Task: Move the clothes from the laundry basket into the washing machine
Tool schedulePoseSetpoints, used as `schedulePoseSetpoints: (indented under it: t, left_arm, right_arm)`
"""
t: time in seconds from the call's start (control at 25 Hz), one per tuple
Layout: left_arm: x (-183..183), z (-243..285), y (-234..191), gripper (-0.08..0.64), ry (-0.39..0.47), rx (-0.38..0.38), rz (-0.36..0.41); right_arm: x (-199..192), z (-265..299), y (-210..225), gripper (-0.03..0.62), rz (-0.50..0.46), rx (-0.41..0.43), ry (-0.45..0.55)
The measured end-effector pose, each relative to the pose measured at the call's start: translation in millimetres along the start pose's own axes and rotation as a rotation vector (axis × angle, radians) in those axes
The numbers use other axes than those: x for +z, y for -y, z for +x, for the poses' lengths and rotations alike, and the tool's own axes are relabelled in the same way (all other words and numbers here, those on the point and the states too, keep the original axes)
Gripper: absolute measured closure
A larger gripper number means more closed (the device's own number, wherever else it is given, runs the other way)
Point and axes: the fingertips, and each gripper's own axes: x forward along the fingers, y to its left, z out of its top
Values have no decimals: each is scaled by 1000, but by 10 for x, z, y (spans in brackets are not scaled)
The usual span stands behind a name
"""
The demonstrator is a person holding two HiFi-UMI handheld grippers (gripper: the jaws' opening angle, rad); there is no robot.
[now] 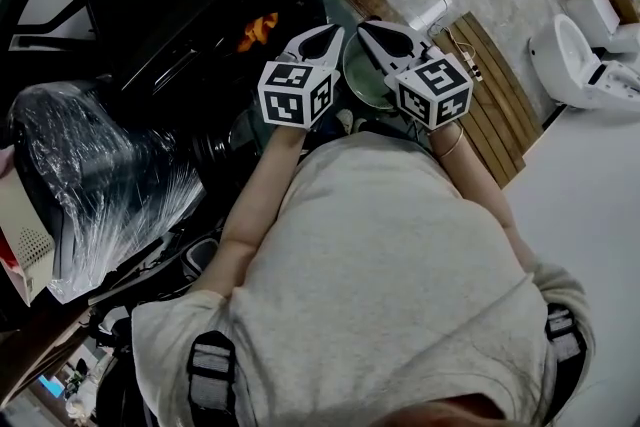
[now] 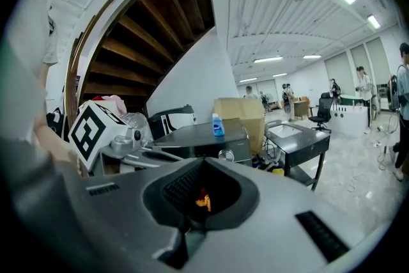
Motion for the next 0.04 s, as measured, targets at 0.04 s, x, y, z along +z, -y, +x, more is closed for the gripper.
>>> schedulePoseSetpoints:
  t: [0.04]
  left_arm:
    - [-8, -5, -8, 551, -1, 3, -1]
  right_arm:
    - [-3, -1, 2, 584, 3, -1, 1]
